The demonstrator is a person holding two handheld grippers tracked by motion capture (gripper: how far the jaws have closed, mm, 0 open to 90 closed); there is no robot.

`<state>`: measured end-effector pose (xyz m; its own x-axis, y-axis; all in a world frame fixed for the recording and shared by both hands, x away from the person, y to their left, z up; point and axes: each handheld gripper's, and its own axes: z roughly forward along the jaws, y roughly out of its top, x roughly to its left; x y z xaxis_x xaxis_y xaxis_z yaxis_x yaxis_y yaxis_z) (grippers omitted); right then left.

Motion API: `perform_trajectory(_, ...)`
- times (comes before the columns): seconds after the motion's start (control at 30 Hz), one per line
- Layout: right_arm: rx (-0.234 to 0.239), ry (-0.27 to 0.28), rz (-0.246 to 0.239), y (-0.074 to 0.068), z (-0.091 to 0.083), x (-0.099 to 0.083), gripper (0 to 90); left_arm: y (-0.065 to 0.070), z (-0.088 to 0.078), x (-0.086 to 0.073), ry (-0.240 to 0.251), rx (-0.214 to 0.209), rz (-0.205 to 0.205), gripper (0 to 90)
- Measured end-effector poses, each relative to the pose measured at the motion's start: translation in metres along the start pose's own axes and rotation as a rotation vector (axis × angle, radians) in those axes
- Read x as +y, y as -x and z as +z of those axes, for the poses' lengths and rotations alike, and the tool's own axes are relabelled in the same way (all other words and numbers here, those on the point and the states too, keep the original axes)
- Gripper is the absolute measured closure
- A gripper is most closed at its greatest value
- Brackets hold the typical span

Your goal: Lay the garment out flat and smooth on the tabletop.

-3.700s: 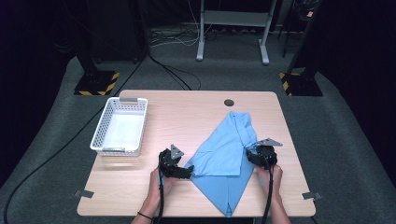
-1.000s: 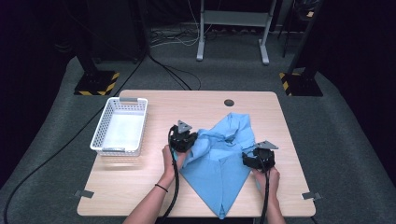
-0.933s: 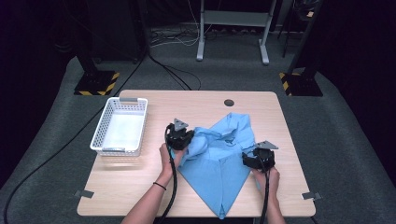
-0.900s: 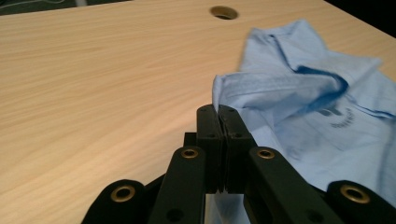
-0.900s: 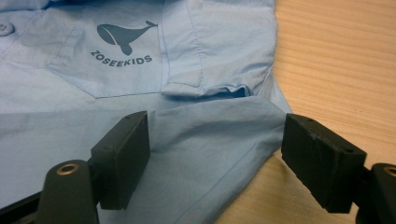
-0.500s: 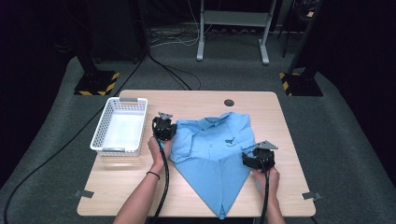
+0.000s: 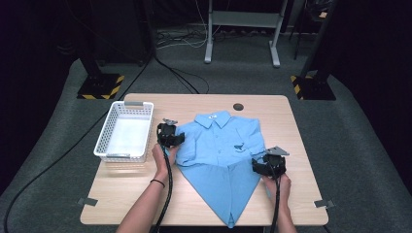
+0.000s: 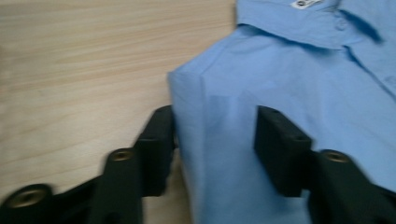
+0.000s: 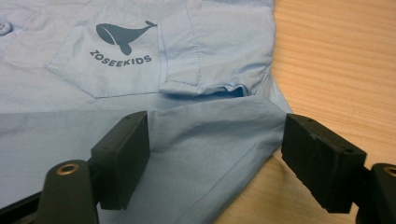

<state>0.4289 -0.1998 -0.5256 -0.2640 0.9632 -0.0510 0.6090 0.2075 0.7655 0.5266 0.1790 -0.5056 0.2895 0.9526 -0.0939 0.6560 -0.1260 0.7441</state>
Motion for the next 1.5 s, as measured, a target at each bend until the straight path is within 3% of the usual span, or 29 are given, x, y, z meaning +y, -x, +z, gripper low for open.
perform_trajectory(0.1, 0.0, 0.0, 0.001, 0.0, 0.0, 0.0, 22.6, 0.008, -0.009, 0.002, 0.011, -0.003, 0.013, 25.0)
perform_trajectory(0.2, 0.001, 0.0, 0.001, 0.0, 0.0, 0.0, 22.3, 0.016, -0.02, 0.002, 0.023, -0.038, 0.039, 11.9)
perform_trajectory(0.33, 0.0, -0.002, 0.005, 0.001, 0.0, 0.0, 21.2, 0.029, -0.038, -0.004, 0.027, -0.082, 0.088, 4.5)
perform_trajectory(0.47, -0.006, -0.004, 0.008, 0.001, 0.0, 0.0, 19.7, 0.043, -0.048, -0.024, -0.012, -0.128, 0.148, 1.5)
perform_trajectory(0.63, -0.012, -0.006, 0.009, 0.0, 0.001, 0.0, 18.3, 0.06, -0.058, -0.057, -0.036, -0.151, 0.227, 0.7)
perform_trajectory(0.83, -0.018, -0.006, 0.008, 0.0, 0.0, 0.0, 17.1, 0.069, -0.056, -0.081, -0.075, -0.13, 0.276, 0.4)
perform_trajectory(1.03, -0.03, -0.004, 0.0, -0.002, -0.001, -0.001, 16.7, 0.065, -0.052, -0.082, -0.084, -0.14, 0.267, 1.9)
perform_trajectory(1.33, -0.057, -0.004, -0.001, -0.008, -0.011, -0.008, 16.6, 0.061, -0.043, -0.076, -0.056, -0.147, 0.265, 1.7)
perform_trajectory(1.5, -0.064, -0.02, 0.004, -0.006, -0.01, -0.007, 6.4, 0.059, -0.039, -0.073, -0.056, -0.144, 0.254, 2.0)
